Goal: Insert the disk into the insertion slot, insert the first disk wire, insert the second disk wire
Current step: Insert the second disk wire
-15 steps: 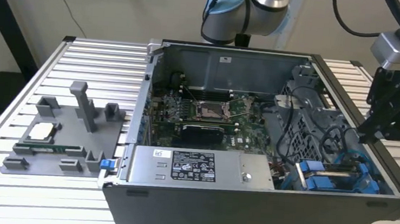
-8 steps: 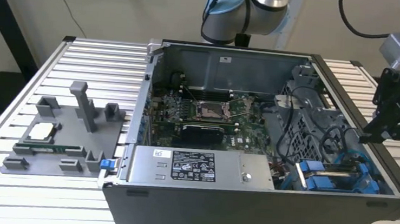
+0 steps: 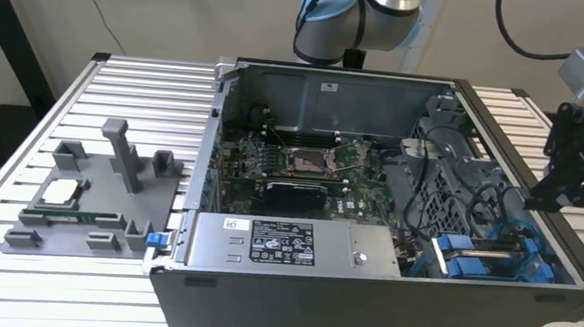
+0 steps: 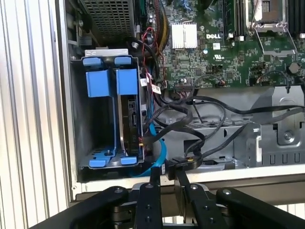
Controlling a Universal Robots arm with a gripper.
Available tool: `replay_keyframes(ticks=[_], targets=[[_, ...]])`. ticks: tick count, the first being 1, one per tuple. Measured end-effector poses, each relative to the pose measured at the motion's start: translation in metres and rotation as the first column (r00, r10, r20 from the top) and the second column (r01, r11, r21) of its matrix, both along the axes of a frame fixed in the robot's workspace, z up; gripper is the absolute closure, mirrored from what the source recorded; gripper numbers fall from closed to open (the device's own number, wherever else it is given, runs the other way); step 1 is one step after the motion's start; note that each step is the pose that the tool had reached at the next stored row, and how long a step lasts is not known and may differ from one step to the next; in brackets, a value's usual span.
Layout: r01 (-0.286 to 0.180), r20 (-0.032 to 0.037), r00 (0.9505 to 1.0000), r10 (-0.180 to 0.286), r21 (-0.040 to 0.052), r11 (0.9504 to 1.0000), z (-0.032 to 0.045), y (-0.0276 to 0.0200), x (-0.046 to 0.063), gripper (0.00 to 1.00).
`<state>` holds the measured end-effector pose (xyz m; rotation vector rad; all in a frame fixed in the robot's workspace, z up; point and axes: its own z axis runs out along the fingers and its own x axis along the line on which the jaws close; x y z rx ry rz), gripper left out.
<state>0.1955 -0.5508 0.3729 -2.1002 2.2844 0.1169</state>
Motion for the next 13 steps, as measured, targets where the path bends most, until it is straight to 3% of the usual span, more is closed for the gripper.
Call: replay_keyframes(ticks=[4, 13], targets=[[0.000, -0.0055, 1.0000, 0.000, -0.0073, 1.0000, -0.0010, 0.0021, 0.0000, 0.00], [0.000, -0.0070, 1.0000, 0.000, -0.0094, 1.0000, -0.0027, 0.0038, 0.0001, 0.00]])
